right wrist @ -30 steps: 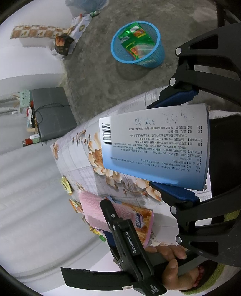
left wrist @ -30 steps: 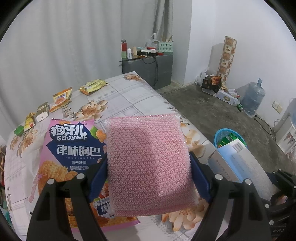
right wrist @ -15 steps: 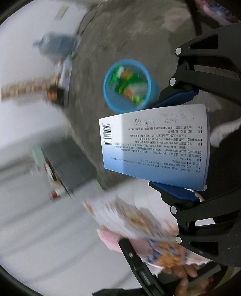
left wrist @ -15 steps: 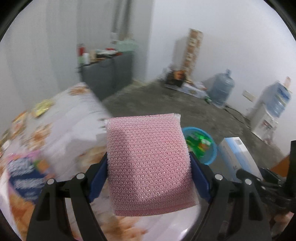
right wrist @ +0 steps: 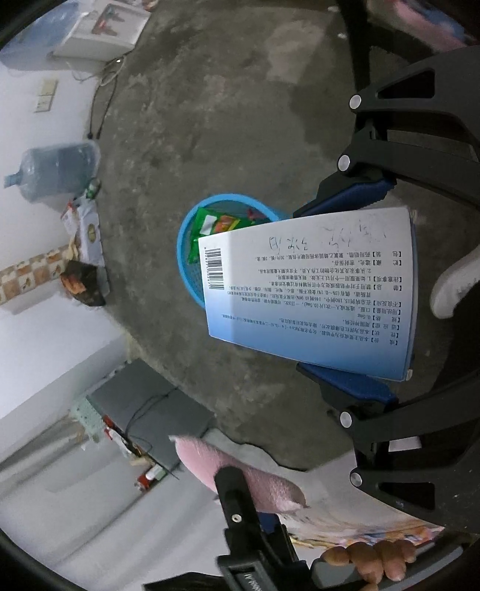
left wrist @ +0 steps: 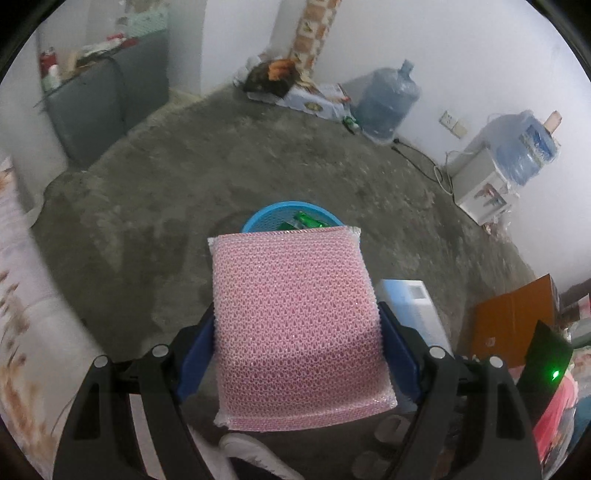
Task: Collect trash
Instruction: 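Carry both items over the blue wastebasket and open both tools to drop them, then move both open tools back toward the pink snack bag on the table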
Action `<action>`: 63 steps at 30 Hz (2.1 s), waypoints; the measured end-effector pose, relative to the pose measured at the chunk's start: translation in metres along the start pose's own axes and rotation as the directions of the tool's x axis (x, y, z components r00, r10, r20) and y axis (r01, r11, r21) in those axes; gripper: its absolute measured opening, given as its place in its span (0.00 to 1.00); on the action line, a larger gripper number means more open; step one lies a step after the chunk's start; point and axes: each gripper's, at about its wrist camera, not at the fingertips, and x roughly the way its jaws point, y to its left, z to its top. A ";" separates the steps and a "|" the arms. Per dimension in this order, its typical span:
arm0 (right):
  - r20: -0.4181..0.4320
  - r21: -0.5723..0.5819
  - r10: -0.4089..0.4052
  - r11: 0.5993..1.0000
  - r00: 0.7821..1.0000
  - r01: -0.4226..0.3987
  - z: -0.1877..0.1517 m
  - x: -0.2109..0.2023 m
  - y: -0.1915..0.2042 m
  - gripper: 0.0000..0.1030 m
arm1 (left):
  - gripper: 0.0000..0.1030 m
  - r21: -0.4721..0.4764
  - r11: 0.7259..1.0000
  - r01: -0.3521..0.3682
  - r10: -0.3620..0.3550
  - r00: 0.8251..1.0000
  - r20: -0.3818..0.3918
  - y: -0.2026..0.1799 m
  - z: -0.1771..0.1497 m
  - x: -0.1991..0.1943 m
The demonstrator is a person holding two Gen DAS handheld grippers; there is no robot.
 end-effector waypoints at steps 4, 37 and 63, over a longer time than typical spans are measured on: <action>0.009 -0.017 -0.049 0.999 0.999 0.049 0.029 0.044 -0.002 0.71 | 0.85 -0.008 1.000 -0.005 0.005 1.000 0.012 -0.014 0.044 0.036; 0.161 -0.228 0.063 0.973 0.985 -0.025 -0.042 -0.069 0.104 0.89 | 0.94 -0.161 0.981 0.110 -0.050 0.939 0.340 0.097 -0.111 -0.193; 0.123 -0.643 0.275 0.754 0.954 -0.134 -0.135 -0.147 0.269 0.92 | 0.95 -0.550 0.818 -0.166 0.442 0.793 0.419 0.236 -0.345 -0.352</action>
